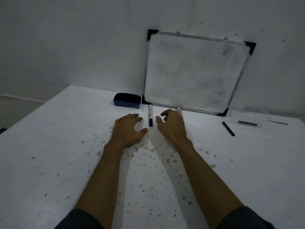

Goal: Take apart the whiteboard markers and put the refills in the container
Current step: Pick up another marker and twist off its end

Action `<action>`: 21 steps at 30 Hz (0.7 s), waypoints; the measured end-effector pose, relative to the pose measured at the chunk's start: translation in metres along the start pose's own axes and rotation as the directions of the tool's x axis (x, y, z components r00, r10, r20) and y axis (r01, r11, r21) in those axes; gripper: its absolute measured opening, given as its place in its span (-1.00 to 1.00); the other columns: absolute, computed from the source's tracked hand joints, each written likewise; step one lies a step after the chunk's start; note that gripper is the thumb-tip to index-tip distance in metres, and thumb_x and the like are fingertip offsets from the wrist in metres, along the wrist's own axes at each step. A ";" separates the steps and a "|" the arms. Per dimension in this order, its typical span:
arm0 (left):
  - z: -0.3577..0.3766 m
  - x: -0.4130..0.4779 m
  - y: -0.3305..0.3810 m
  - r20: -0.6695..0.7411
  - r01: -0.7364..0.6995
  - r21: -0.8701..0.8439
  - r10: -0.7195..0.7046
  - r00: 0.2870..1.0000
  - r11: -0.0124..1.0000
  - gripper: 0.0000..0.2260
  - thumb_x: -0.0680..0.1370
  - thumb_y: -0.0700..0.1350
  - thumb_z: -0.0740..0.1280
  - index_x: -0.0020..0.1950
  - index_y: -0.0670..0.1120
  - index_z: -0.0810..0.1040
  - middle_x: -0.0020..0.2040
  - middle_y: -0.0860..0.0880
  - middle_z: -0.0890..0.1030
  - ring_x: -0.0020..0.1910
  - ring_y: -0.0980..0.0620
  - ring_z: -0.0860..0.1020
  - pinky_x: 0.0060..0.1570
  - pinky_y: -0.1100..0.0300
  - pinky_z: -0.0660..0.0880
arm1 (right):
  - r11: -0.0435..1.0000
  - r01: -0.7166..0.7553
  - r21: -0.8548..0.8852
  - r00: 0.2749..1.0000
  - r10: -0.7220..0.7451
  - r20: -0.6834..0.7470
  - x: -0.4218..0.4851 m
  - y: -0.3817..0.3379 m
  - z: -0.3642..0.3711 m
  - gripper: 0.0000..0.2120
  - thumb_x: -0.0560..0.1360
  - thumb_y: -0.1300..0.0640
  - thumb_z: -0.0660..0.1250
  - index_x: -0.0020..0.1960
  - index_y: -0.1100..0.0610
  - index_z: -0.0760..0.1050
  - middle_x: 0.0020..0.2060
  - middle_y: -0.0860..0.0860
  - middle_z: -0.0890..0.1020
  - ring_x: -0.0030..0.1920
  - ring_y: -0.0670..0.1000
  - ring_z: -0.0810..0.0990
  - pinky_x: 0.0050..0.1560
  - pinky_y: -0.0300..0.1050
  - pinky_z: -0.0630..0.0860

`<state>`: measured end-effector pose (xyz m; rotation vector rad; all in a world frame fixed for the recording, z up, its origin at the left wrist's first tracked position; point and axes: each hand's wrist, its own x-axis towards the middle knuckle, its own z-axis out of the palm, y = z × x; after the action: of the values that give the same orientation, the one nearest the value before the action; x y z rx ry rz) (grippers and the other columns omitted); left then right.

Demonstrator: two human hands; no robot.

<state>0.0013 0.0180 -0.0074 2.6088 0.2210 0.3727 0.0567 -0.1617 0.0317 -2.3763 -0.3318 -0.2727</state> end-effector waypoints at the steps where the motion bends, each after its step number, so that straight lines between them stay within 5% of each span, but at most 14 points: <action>1: 0.000 0.001 0.001 0.002 0.005 -0.002 -0.005 1.000 1.000 -0.41 0.56 0.22 0.39 0.55 0.05 0.42 0.59 0.06 0.37 0.59 0.02 0.26 0.57 0.00 0.05 | 1.000 -0.021 -0.001 0.999 0.021 0.044 0.003 -0.007 0.005 -0.60 0.54 -0.11 0.40 0.20 0.16 0.59 0.08 0.10 0.65 -0.03 0.02 0.63 -0.07 -0.16 0.49; 9: -0.006 0.001 0.000 0.005 0.023 -0.064 -0.022 1.000 0.998 -0.41 0.49 0.25 0.38 0.47 0.02 0.53 0.53 0.06 0.46 0.52 0.02 0.37 0.52 0.00 0.15 | 0.970 -0.241 -0.024 0.968 0.242 0.066 0.015 -0.021 0.025 -0.75 0.45 -0.03 0.43 -0.09 0.16 0.69 -0.18 0.07 0.73 -0.15 0.10 0.70 -0.27 -0.18 0.50; 15: -0.019 -0.003 0.018 -0.017 0.115 -0.294 -0.126 0.992 0.949 -0.58 0.72 0.12 0.10 0.34 -0.03 0.63 0.40 -0.02 0.59 0.40 -0.05 0.48 0.48 0.06 0.15 | 0.870 -0.330 0.367 0.942 0.275 0.194 -0.024 -0.008 -0.020 -0.76 0.53 -0.04 0.44 -0.14 0.12 0.74 -0.31 -0.03 0.70 -0.25 -0.03 0.65 -0.31 -0.24 0.48; 21: -0.018 -0.009 0.053 0.120 0.158 -0.750 -0.103 0.987 0.642 -0.58 0.73 0.17 0.09 0.22 0.04 0.70 0.21 0.06 0.72 0.27 0.07 0.62 0.15 0.18 0.54 | 0.700 -0.387 0.600 0.922 0.283 0.264 -0.083 0.016 -0.065 -0.79 0.56 -0.01 0.44 0.08 0.11 0.70 -0.23 -0.02 0.72 -0.29 -0.14 0.64 -0.22 -0.20 0.56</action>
<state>-0.0081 -0.0212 0.0320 1.7422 0.1766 0.2466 -0.0231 -0.2305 0.0451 -1.7154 -0.0306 0.1852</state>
